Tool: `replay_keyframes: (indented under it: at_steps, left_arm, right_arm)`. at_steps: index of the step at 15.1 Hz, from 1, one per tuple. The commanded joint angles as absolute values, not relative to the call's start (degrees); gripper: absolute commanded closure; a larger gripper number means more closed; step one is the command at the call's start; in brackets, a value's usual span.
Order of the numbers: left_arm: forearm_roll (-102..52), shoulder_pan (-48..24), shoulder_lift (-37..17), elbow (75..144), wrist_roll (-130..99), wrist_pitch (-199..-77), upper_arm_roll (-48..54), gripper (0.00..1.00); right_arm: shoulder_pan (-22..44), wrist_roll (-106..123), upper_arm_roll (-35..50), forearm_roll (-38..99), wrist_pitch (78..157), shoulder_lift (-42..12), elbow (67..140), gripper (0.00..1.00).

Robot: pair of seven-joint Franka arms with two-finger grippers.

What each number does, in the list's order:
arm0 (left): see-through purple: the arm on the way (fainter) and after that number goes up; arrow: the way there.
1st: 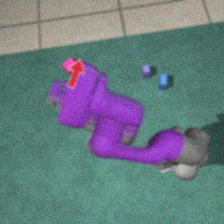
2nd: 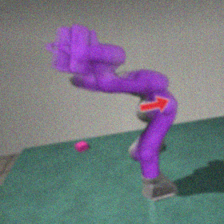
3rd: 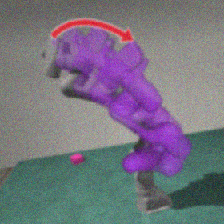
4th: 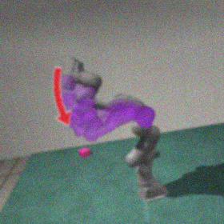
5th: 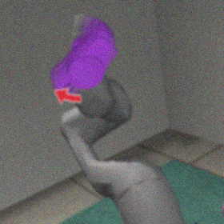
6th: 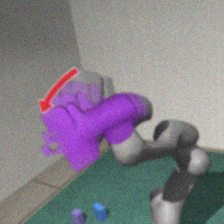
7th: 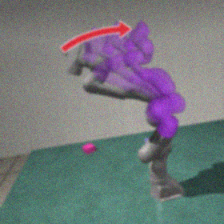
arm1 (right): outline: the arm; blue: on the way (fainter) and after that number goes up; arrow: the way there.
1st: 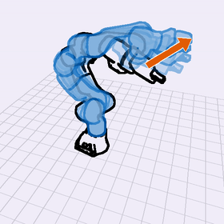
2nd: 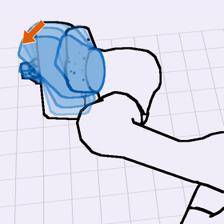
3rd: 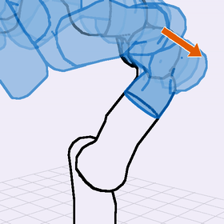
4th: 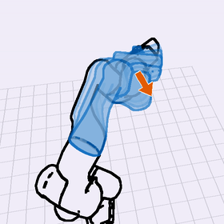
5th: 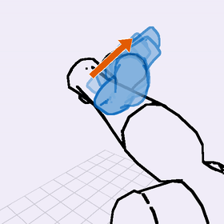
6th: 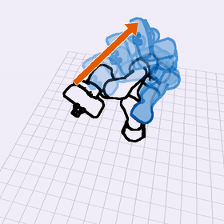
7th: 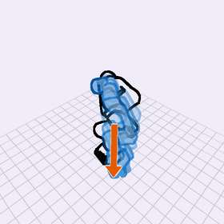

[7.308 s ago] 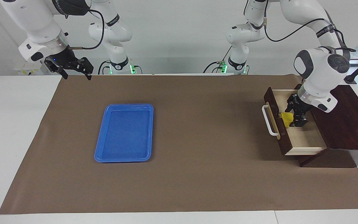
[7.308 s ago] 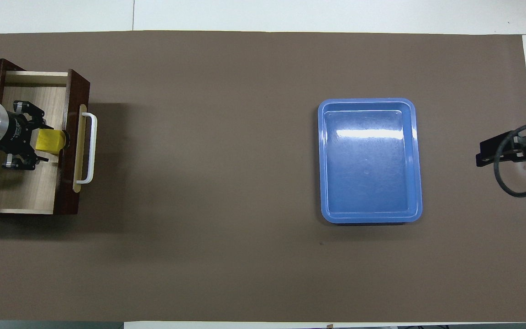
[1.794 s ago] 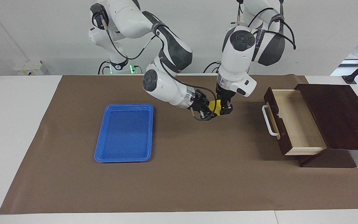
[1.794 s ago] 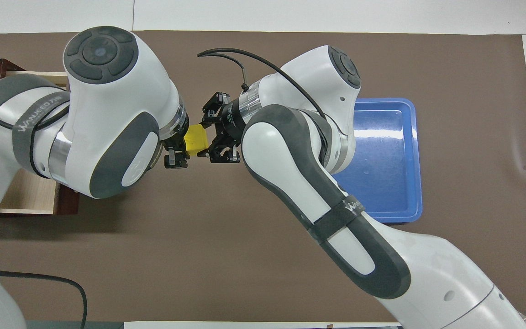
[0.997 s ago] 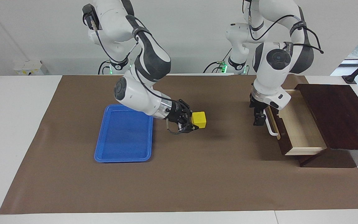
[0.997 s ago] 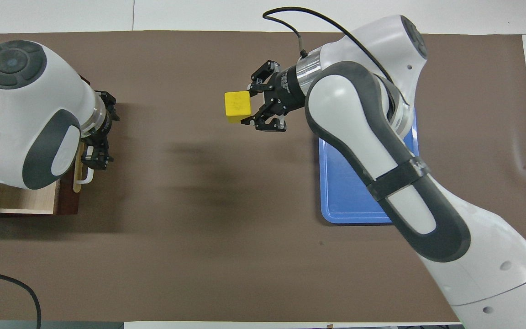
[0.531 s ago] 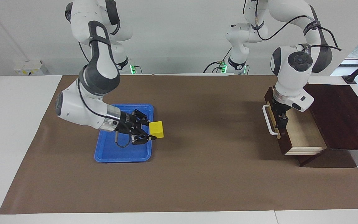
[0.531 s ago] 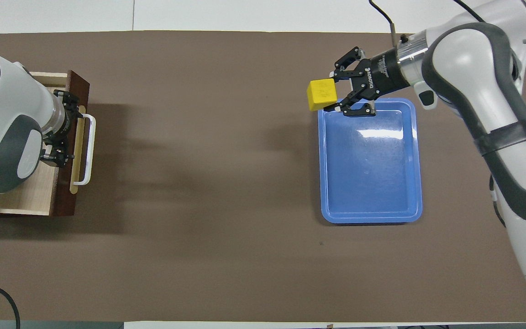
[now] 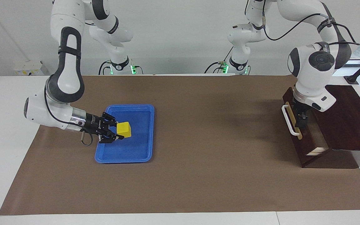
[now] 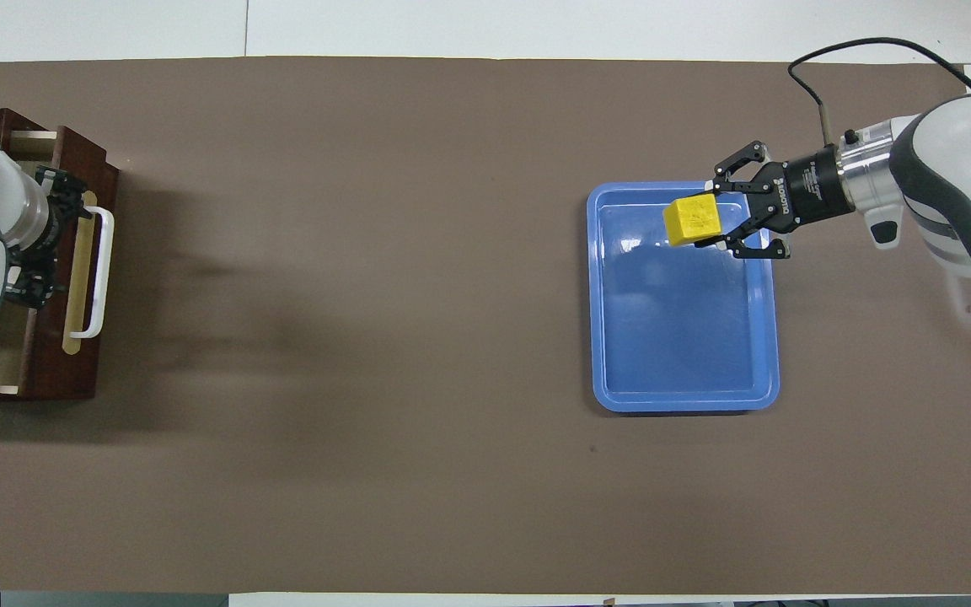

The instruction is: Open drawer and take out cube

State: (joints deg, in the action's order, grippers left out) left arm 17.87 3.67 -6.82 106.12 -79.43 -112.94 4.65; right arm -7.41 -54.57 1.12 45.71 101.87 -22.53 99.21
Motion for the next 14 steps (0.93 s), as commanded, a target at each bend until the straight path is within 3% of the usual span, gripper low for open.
replay_keyframes:
  at_steps: [1, 7, 14]
  left_arm:
    - [19.7, 7.3, -5.4, 107.8, -75.1, -114.5, 5.1, 0.0]
    - [19.6, 9.4, -5.3, 107.8, -72.9, -114.4, 5.2, 0.0]
    - [8.3, 4.8, 1.1, 107.7, -68.5, -108.7, 5.8, 0.0]
  right_arm:
    - [-10.2, -45.6, 1.6, 45.0, 102.7, -16.3, 110.6, 1.0]
    - [-13.0, -32.5, 1.0, 44.8, 111.1, -12.7, 124.4, 1.0]
    - [-12.9, -40.3, 1.1, 44.8, 113.7, -12.3, 126.6, 1.0]
